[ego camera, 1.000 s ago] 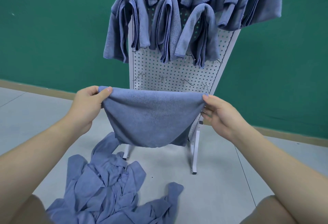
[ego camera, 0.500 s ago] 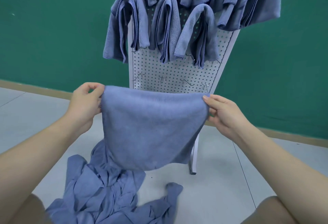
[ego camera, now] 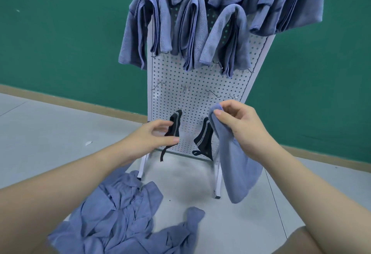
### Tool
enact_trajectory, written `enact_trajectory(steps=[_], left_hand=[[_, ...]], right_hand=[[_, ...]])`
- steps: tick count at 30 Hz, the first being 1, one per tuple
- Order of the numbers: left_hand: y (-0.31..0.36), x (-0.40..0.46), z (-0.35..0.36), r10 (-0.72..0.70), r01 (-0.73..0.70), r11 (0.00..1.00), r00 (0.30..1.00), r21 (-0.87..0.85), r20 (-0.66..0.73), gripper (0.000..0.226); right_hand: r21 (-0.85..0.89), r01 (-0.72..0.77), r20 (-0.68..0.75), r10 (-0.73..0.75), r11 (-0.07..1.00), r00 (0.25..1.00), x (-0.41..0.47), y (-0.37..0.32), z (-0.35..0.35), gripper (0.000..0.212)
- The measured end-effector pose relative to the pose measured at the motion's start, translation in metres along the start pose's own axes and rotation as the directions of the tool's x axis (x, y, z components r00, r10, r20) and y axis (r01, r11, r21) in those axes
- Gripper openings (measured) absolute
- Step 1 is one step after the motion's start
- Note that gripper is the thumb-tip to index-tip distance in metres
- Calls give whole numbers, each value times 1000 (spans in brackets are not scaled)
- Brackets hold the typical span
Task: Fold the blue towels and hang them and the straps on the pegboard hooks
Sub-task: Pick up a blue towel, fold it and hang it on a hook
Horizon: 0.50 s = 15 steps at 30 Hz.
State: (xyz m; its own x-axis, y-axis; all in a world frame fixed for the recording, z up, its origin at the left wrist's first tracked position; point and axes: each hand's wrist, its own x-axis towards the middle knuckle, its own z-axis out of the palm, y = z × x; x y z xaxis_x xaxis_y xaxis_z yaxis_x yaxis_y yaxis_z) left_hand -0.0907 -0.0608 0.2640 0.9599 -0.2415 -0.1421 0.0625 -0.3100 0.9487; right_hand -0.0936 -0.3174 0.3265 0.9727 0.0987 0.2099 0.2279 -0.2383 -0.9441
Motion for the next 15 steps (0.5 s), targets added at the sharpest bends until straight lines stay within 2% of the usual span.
enact_trajectory(steps=[4, 8, 10, 12, 15], left_hand=[[16, 0, 11, 184, -184, 983, 983, 6, 1, 84], [24, -4, 23, 271, -271, 962, 962, -19, 27, 86], [30, -8, 28, 301, -299, 953, 953, -49, 42, 76], [34, -13, 29, 312, -308, 949, 948, -62, 68, 57], [35, -18, 25, 261, -261, 965, 963, -8, 66, 38]], right_hand=[[15, 30, 27, -30, 999, 999, -5, -9, 2, 15], [17, 46, 131, -48, 999, 990, -11, -15, 5, 12], [23, 56, 180, -59, 998, 982, -13, -17, 7, 10], [26, 62, 213, -66, 998, 975, -15, -20, 12, 10], [55, 48, 197, -58, 997, 979, -17, -23, 18, 10]])
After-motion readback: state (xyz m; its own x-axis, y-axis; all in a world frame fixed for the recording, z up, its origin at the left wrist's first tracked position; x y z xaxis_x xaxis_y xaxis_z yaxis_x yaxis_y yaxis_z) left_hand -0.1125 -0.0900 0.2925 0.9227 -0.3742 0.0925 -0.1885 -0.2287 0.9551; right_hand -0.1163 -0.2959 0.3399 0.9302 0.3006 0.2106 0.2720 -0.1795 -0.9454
